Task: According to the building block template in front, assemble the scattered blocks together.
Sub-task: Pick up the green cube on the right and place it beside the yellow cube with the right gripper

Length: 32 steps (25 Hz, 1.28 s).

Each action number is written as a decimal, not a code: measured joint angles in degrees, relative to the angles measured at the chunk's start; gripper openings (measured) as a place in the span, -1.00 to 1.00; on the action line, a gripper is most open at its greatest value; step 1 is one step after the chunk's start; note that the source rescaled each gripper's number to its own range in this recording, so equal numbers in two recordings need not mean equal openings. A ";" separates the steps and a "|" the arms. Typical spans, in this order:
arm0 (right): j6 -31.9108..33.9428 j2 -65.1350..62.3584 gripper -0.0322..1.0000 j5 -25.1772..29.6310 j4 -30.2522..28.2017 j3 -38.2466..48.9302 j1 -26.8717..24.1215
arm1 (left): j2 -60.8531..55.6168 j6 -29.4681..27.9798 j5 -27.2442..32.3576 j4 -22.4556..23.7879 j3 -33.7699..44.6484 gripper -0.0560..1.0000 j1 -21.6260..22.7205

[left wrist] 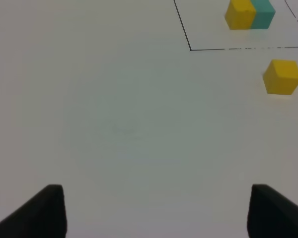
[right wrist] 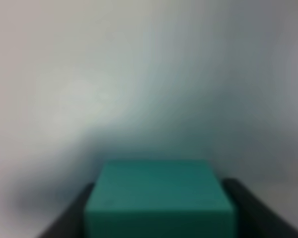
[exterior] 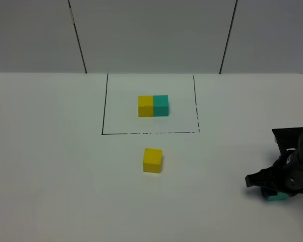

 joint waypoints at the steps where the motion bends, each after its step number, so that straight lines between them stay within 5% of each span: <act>1: 0.03 0.01 -0.92 0.00 0.00 0.00 0.00 | 0.00 0.00 0.00 0.00 0.00 0.34 0.00; 8: -4.45 0.90 -0.93 5.79 0.21 -3.92 0.00 | 0.00 0.00 0.00 0.00 0.00 0.34 0.00; 11: -11.83 1.90 -0.93 16.02 0.77 -9.31 0.63 | 0.00 0.00 0.00 0.00 0.00 0.34 0.00; 16: -28.88 2.13 -0.93 25.38 1.03 -21.86 5.89 | 0.00 0.00 0.00 0.00 0.00 0.34 0.00; 23: -48.73 2.70 -0.93 29.03 1.04 -29.61 11.97 | 0.00 0.00 0.00 0.00 0.00 0.34 0.00; 32: -52.29 11.21 -0.93 30.86 -3.72 -34.91 18.19 | 0.00 -0.05 0.00 0.00 0.00 0.34 0.00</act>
